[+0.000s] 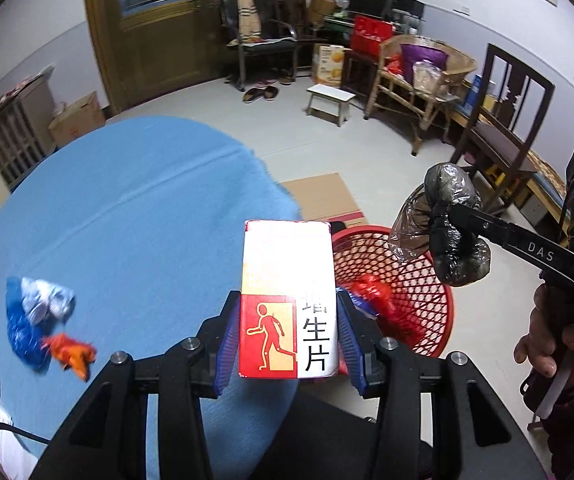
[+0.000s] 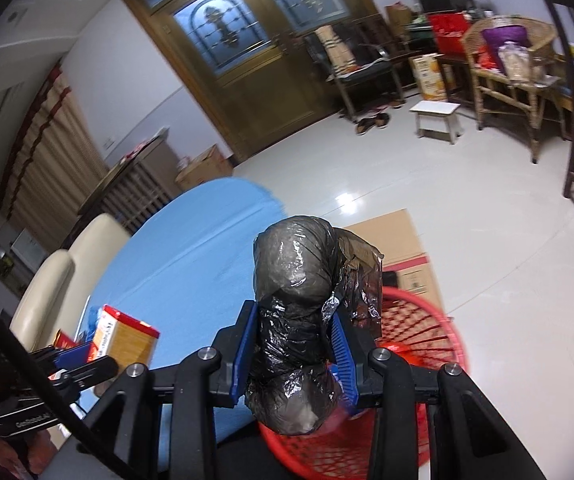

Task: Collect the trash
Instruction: 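Carry the medicine box and black bag over the red basket and open both tools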

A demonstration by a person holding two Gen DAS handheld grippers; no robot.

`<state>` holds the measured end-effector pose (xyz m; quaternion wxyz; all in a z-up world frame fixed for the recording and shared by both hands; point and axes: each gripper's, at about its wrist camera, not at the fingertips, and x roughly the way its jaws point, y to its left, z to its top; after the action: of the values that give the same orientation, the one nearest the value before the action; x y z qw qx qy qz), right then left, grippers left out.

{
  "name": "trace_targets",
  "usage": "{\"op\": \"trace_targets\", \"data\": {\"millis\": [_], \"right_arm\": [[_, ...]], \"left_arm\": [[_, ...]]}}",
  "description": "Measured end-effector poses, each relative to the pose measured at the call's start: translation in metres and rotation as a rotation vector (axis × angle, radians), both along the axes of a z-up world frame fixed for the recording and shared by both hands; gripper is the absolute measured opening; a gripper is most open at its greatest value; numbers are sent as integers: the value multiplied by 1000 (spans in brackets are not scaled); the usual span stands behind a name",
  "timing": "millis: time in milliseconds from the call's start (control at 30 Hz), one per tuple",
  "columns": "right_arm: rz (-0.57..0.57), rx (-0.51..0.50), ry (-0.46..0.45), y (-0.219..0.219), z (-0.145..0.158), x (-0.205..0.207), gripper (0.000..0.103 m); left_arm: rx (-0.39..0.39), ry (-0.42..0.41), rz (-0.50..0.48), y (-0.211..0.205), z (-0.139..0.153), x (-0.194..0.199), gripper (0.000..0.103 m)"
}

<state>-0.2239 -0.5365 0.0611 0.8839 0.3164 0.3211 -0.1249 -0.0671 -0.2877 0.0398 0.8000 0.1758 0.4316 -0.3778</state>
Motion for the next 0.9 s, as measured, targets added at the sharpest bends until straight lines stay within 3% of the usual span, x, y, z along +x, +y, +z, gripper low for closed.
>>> {"op": "trace_targets", "data": {"millis": [533,900], "right_arm": [[-71,59,70,-34,-32,-38,39],[-50,122,113,-38,-59,-35,39]], "left_arm": [[48,97,-164,-74,-38,-25,47],[73,154,-191,-91,-65,-26,48]]}}
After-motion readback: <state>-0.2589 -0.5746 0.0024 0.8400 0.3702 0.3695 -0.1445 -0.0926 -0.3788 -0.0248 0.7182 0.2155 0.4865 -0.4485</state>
